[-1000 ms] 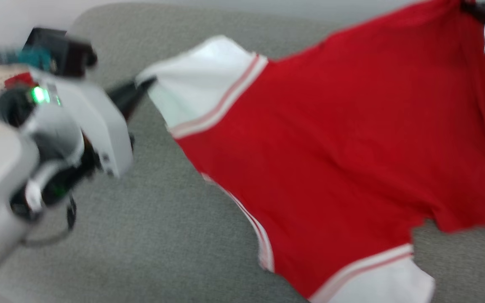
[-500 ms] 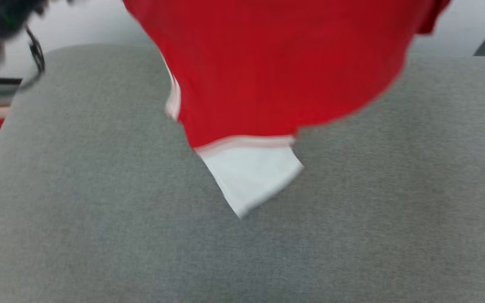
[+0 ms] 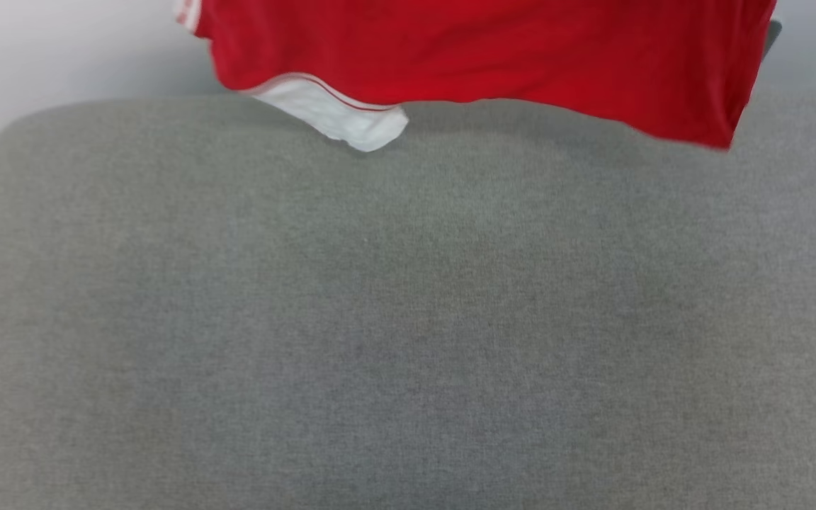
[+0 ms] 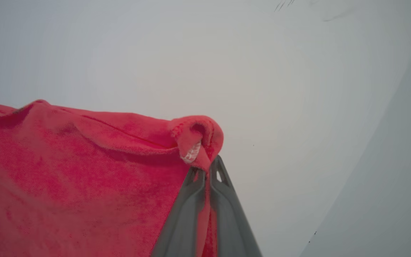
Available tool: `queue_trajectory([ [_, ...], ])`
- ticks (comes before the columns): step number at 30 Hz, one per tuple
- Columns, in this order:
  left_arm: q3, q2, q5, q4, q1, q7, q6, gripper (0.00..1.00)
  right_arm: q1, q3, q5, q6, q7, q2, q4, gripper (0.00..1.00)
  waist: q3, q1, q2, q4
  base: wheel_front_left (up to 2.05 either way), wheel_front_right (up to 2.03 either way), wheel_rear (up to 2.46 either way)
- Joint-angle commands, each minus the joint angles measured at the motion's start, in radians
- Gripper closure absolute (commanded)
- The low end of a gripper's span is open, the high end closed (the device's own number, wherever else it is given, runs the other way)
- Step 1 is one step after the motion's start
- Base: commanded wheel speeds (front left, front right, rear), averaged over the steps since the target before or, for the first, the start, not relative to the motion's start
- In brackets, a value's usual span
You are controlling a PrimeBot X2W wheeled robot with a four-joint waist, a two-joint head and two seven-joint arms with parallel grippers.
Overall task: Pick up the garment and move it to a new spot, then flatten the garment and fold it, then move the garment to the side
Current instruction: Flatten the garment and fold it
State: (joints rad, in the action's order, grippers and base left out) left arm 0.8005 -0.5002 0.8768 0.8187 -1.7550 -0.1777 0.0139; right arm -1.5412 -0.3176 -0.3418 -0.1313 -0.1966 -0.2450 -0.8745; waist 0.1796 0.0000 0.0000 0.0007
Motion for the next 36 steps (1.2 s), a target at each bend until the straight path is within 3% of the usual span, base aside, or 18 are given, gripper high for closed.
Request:
queue_trajectory([
  [1,-0.004,0.003,-0.011,0.011,-0.018,0.02,0.001,1.0,-0.013,-0.001,0.007,0.001,0.013,0.004,-0.008,1.0,0.042,0.0,0.0,-0.014,0.0,0.0,0.0],
  [16,-0.019,0.019,-0.101,0.194,-0.353,0.269,0.062,1.0,-0.23,0.059,0.114,0.001,0.281,0.019,-0.078,1.0,0.416,0.0,0.0,-0.073,0.0,0.0,0.0],
  [26,-0.041,0.054,-0.145,0.218,-0.571,0.43,0.09,1.0,-0.349,0.186,0.277,0.001,0.447,0.018,-0.097,1.0,0.669,0.0,0.0,-0.073,0.0,0.0,0.0],
  [31,-0.086,0.057,-0.156,0.179,-0.574,0.442,0.101,1.0,-0.335,0.263,0.356,0.001,0.46,0.04,-0.091,1.0,0.762,0.0,0.0,-0.044,0.0,0.0,0.0],
  [36,-0.16,0.058,-0.183,0.123,-0.469,0.441,0.106,1.0,-0.301,0.294,0.422,0.001,0.462,0.07,-0.108,1.0,0.811,0.0,0.0,-0.011,0.0,0.0,0.0],
])
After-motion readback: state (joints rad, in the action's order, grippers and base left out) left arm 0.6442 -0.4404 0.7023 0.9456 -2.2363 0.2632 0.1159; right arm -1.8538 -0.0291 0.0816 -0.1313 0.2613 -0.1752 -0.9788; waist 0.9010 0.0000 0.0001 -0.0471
